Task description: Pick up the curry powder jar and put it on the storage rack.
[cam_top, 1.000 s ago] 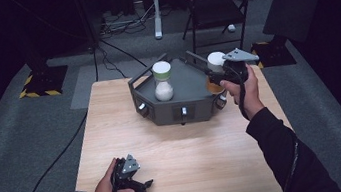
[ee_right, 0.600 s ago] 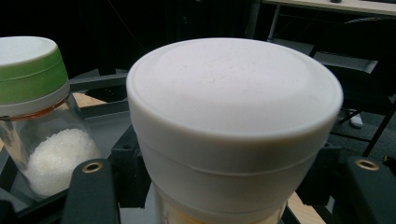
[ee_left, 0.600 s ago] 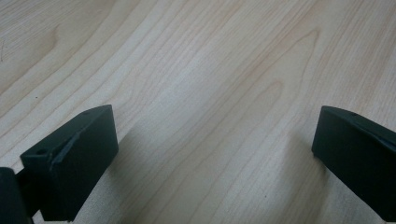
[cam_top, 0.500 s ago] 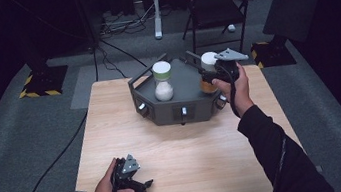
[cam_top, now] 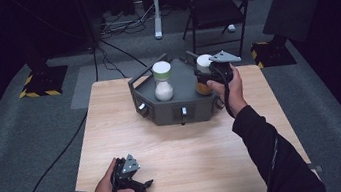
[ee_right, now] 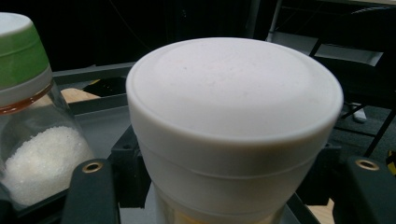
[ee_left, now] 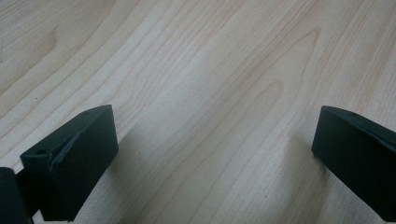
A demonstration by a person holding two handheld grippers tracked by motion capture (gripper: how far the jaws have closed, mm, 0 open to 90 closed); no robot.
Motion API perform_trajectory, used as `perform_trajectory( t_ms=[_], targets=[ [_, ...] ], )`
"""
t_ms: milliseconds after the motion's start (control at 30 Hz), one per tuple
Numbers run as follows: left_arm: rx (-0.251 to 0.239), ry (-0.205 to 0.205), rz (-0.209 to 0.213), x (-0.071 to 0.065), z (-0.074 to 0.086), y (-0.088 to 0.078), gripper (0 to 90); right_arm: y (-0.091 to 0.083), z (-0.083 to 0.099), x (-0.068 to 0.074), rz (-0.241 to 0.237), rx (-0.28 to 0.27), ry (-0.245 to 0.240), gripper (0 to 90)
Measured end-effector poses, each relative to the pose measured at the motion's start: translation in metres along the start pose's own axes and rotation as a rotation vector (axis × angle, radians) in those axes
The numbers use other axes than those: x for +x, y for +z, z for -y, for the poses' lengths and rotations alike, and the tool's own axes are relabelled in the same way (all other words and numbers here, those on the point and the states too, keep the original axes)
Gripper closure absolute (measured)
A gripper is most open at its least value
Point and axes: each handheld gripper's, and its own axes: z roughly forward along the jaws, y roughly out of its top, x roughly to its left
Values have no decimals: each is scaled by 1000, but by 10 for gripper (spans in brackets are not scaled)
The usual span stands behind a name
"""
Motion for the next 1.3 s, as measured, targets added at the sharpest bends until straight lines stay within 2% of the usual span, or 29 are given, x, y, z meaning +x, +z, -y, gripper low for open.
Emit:
perform_trajectory(
  t_ms=[433, 700, 867, 1033, 1100, 1167, 1300],
  targets=[
    [0, 2, 2, 1, 0, 0, 3, 3, 7, 1, 0, 1, 11, 340],
    [0, 2, 2, 1, 0, 0, 3, 2, 15, -1, 4, -26, 20, 330],
    [0, 2, 3, 1, 0, 0, 3, 0, 20, 3, 22, -34, 4, 264],
    [0, 2, 3, 1, 0, 0, 3, -2, 24, 6, 45, -24, -18, 131],
    [0, 3, 3, 1, 0, 0, 3, -4, 25, 6, 36, -10, -42, 76],
    [0, 3, 3, 1, 0, 0, 3, -6, 29, 11, 57, -15, -75, 65],
    [1, 3, 3, 1, -1, 0, 3, -14, 34, 12, 44, -17, -91, 53]
  ],
)
